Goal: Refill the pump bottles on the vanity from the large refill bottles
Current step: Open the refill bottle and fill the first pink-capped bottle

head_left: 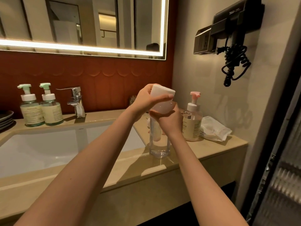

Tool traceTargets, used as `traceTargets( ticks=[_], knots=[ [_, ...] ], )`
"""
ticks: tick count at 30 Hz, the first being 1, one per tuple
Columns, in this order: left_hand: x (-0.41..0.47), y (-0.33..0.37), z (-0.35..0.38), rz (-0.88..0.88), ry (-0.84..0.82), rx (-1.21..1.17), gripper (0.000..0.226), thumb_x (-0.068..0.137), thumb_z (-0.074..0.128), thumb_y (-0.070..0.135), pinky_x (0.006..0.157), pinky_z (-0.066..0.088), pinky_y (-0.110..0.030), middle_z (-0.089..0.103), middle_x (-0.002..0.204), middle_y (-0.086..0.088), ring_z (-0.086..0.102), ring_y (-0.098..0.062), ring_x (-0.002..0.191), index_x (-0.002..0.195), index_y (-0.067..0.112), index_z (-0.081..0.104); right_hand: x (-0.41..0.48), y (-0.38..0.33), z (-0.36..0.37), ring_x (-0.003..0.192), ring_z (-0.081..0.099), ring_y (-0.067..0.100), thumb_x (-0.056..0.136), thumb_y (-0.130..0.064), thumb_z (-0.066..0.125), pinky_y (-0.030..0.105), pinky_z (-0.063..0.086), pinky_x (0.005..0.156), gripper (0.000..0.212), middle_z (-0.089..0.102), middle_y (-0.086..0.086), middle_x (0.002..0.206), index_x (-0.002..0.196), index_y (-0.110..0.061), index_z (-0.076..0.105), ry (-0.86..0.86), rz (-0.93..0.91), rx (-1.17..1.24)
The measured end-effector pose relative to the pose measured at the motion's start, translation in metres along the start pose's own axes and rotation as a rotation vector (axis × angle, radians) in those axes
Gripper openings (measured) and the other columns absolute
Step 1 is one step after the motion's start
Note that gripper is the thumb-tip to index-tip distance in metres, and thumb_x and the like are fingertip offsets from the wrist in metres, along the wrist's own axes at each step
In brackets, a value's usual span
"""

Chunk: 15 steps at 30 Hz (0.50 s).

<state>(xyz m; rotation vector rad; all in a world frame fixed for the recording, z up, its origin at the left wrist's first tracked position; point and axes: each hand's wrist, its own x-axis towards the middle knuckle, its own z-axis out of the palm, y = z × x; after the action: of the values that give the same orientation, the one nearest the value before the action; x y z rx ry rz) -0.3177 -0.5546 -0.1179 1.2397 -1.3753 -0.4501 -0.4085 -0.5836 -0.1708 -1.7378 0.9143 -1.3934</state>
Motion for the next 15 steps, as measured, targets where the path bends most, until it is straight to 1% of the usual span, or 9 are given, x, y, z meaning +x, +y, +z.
traceTargets(
  ticks=[3,6,8,10,11,13,14,15],
  knots=[
    [0.007,0.004,0.011,0.029,0.122,0.005,0.064,0.077,0.074,0.030,0.063,0.048,-0.014,0.045,0.102,0.005,0.051,-0.010,0.087,0.125,0.018,0.035,-0.004,-0.001,0.001,0.111,0.053,0.021,0.078,-0.029,0.074,0.021,0.038,0.077,0.058,0.058,0.005,0.119,0.126,-0.013,0.045,0.023,0.022,-0.060],
    [0.015,0.010,0.010,0.051,0.213,-0.087,0.072,0.077,0.075,0.029,0.067,0.050,-0.016,0.044,0.108,0.000,0.051,-0.011,0.092,0.130,0.013,0.030,-0.002,-0.001,0.004,0.107,0.054,0.022,0.074,-0.031,0.078,0.026,0.041,0.076,0.063,0.058,0.005,0.117,0.123,-0.016,0.043,0.051,0.027,-0.044],
    [0.020,0.013,0.002,0.022,0.270,-0.190,0.066,0.078,0.074,0.028,0.068,0.049,-0.016,0.046,0.106,-0.001,0.052,-0.011,0.092,0.127,0.013,0.033,0.001,-0.001,0.006,0.100,0.054,0.020,0.071,-0.032,0.079,0.028,0.042,0.073,0.065,0.058,0.004,0.115,0.123,-0.016,0.042,0.071,0.029,-0.063],
    [0.022,0.010,-0.008,-0.024,0.295,-0.300,0.051,0.081,0.070,0.028,0.069,0.048,-0.017,0.049,0.107,-0.002,0.053,-0.012,0.094,0.118,0.014,0.039,0.004,0.000,0.006,0.094,0.050,0.017,0.071,-0.031,0.079,0.027,0.038,0.071,0.067,0.056,0.003,0.114,0.124,-0.016,0.041,0.087,0.042,-0.084],
    [0.023,0.006,-0.013,-0.057,0.289,-0.319,0.052,0.082,0.069,0.031,0.068,0.048,-0.019,0.051,0.111,-0.004,0.053,-0.014,0.097,0.121,0.013,0.040,0.005,0.001,0.005,0.093,0.050,0.016,0.071,-0.031,0.078,0.026,0.038,0.070,0.067,0.055,0.003,0.115,0.124,-0.016,0.040,0.094,0.041,-0.089],
    [0.021,-0.007,-0.020,-0.123,0.254,-0.256,0.069,0.081,0.068,0.035,0.068,0.047,-0.021,0.050,0.122,-0.007,0.053,-0.015,0.101,0.134,0.009,0.034,0.005,0.002,0.005,0.094,0.051,0.017,0.070,-0.032,0.076,0.027,0.042,0.071,0.068,0.054,0.003,0.115,0.126,-0.017,0.039,0.099,0.039,-0.093],
    [0.019,-0.014,-0.021,-0.144,0.232,-0.196,0.076,0.080,0.069,0.037,0.072,0.048,-0.024,0.049,0.126,-0.007,0.054,-0.016,0.102,0.138,0.008,0.030,0.005,0.002,0.005,0.095,0.052,0.017,0.070,-0.033,0.075,0.027,0.043,0.071,0.069,0.054,0.002,0.115,0.127,-0.017,0.039,0.100,0.040,-0.098],
    [0.018,-0.022,-0.022,-0.168,0.211,-0.135,0.083,0.078,0.071,0.038,0.079,0.050,-0.028,0.047,0.130,-0.007,0.054,-0.018,0.106,0.142,0.008,0.026,0.005,0.002,0.004,0.094,0.051,0.016,0.070,-0.035,0.074,0.025,0.043,0.069,0.069,0.053,0.002,0.116,0.127,-0.017,0.038,0.101,0.043,-0.103]
  ],
)
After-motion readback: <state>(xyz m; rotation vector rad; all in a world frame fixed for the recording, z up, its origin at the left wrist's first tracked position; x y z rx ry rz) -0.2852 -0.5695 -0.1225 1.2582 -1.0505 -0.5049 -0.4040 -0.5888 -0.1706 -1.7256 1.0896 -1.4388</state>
